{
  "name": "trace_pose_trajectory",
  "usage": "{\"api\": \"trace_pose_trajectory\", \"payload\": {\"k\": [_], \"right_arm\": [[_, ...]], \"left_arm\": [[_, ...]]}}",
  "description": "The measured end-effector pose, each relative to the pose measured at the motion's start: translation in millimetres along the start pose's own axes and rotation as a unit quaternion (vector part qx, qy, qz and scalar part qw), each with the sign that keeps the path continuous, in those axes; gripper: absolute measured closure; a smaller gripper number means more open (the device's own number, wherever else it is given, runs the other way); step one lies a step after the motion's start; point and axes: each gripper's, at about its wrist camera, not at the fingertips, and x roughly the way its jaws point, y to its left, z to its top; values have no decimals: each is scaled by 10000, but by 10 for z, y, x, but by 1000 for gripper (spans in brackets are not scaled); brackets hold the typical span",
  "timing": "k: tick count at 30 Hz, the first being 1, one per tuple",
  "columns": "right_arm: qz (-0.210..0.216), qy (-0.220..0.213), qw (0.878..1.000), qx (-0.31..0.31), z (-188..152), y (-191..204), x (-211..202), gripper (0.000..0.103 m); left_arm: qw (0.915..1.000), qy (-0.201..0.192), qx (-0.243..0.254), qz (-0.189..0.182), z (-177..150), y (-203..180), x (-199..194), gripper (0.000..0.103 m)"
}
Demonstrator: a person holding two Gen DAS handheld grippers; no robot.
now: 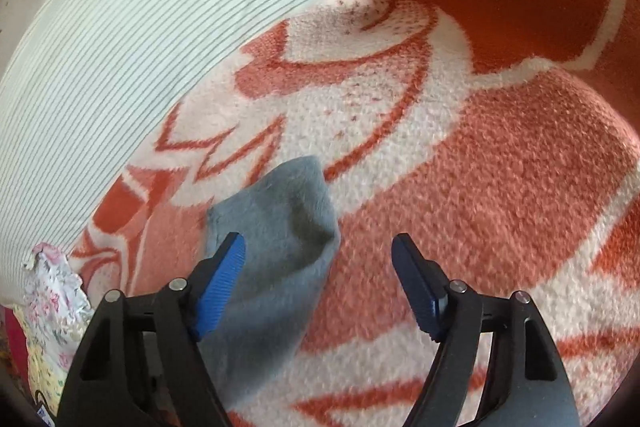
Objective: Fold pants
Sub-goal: 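Grasp a cuff with the right gripper while the left gripper grasps the other cuff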
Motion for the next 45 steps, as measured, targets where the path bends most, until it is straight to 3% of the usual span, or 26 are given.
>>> {"api": "trace_pose_trajectory", "payload": {"k": [1, 3, 4, 5, 6, 7, 8, 15, 24, 29, 34, 38, 45], "right_arm": [[13, 89, 10000, 34, 45, 0, 103, 27], [133, 298, 9994, 75, 98, 24, 310, 37], [66, 364, 9993, -17, 102, 65, 394, 40], [-65, 347, 9992, -160, 98, 113, 439, 49], [-141, 301, 9990, -289, 89, 159, 452, 71], [-134, 307, 9989, -324, 95, 173, 450, 88], [-60, 311, 9992, -236, 103, 158, 419, 99], [745, -341, 9963, 244, -39, -48, -474, 100], [1005, -493, 9926, 474, -610, -372, -1483, 100], [990, -250, 9939, 416, -940, -457, -1642, 100], [1359, -376, 9886, 533, -1052, -437, -1824, 100], [1464, -440, 9872, 451, -1404, -468, -1986, 100], [895, -175, 9935, 682, -2195, -891, -1886, 100]], "left_arm": [[10000, 29, 15, 28, 21, 8, 42, 25], [9999, 91, 28, 73, 53, 33, 117, 25], [9999, 131, 33, 57, 60, 49, 155, 33], [9998, 182, 39, -18, 63, 67, 190, 51], [9997, 220, 47, -102, 54, 78, 205, 59], [9997, 194, 77, -126, 34, 91, 190, 77], [9998, 107, 164, -62, 6, 93, 143, 91], [9979, -514, 338, -177, -245, 233, -533, 95], [9941, -871, 494, -414, -712, 309, -1264, 95], [9942, -831, 525, -446, -882, 369, -1371, 95], [9940, -965, 399, -313, -922, 507, -1505, 95], [9936, -986, 532, -155, -1107, 550, -1509, 94], [9955, -576, 705, -273, -1519, 382, -1224, 94]]}}
